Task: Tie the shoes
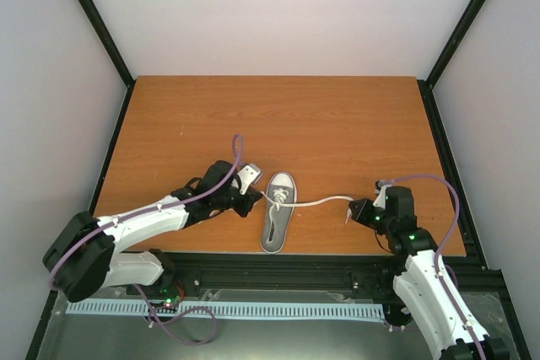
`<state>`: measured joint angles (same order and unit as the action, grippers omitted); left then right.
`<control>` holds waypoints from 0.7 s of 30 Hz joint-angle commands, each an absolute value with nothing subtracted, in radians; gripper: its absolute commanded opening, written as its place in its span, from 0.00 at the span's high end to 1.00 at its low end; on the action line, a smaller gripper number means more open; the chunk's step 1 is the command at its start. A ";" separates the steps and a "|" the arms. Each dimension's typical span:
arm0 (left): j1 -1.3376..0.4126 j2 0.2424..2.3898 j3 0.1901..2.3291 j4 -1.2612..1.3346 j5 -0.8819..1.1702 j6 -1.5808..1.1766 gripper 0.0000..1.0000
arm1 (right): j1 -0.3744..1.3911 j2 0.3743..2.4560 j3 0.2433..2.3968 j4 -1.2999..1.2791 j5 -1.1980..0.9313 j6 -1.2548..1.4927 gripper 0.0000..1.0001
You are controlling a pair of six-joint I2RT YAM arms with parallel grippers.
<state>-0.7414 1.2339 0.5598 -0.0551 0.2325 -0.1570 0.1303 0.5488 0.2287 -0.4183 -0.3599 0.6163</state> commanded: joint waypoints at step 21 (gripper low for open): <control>-0.750 1.153 0.592 0.024 0.348 -0.211 0.99 | 0.123 0.713 0.360 -0.271 -0.345 0.565 0.97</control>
<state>-0.7414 1.1618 0.5583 -0.0193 0.2996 -0.1909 0.1299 0.6418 0.2630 -0.3717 -0.3698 0.5976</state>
